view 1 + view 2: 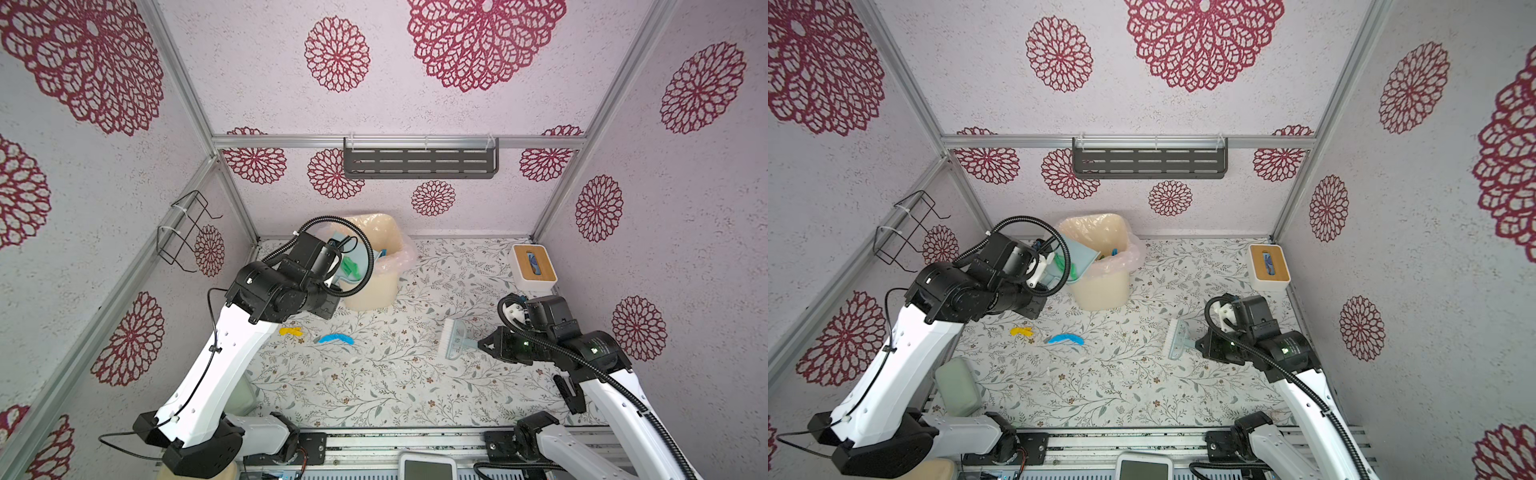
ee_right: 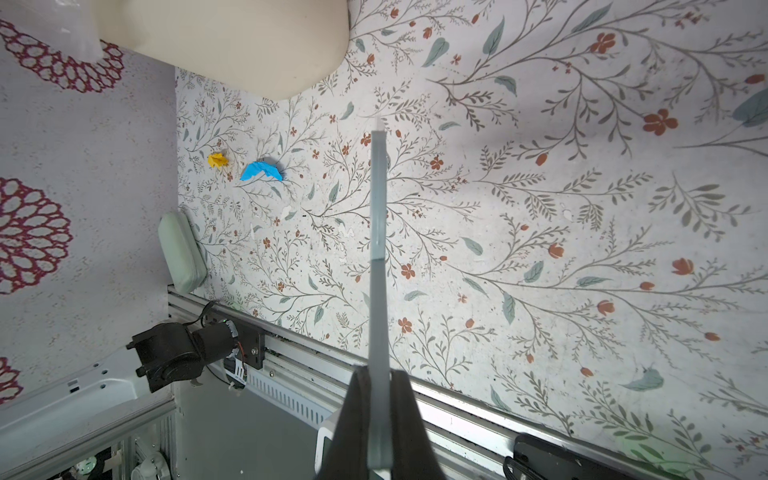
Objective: Sweep away the paper scraps from the table
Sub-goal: 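Lift the dustpan to the bin with the left while the right draws the brush back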
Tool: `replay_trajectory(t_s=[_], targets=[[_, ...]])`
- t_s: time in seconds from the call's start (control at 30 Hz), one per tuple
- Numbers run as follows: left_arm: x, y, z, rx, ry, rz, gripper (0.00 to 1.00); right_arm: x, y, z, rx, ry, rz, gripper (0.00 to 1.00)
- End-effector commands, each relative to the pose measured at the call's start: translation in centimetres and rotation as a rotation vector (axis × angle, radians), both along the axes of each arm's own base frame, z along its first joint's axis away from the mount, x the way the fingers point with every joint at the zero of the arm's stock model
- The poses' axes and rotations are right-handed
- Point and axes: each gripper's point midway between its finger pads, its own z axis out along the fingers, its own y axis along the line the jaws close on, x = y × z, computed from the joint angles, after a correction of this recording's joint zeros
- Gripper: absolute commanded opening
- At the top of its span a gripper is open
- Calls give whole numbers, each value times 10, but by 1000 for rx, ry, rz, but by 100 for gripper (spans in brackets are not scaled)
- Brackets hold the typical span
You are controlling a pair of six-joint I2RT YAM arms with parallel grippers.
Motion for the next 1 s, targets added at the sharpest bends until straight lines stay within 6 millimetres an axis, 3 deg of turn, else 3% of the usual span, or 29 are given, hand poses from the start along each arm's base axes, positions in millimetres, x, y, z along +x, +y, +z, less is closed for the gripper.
replay_trajectory(t_s=[0.0, 0.33, 0.57, 0.8, 0.97], targets=[[21, 13, 10, 39, -39, 6, 0, -2, 4, 4, 38, -14, 9, 0], [76, 44, -4, 139, -26, 89, 0, -7, 3, 4, 52, -11, 19, 0], [102, 43, -14, 241, 13, 41, 0, -7, 5, -1, 58, 2, 30, 0], [122, 41, -4, 379, -12, -9, 0, -6, 5, -1, 56, 7, 35, 0], [130, 37, -8, 523, -9, -55, 0, -6, 4, -1, 41, 16, 47, 0]])
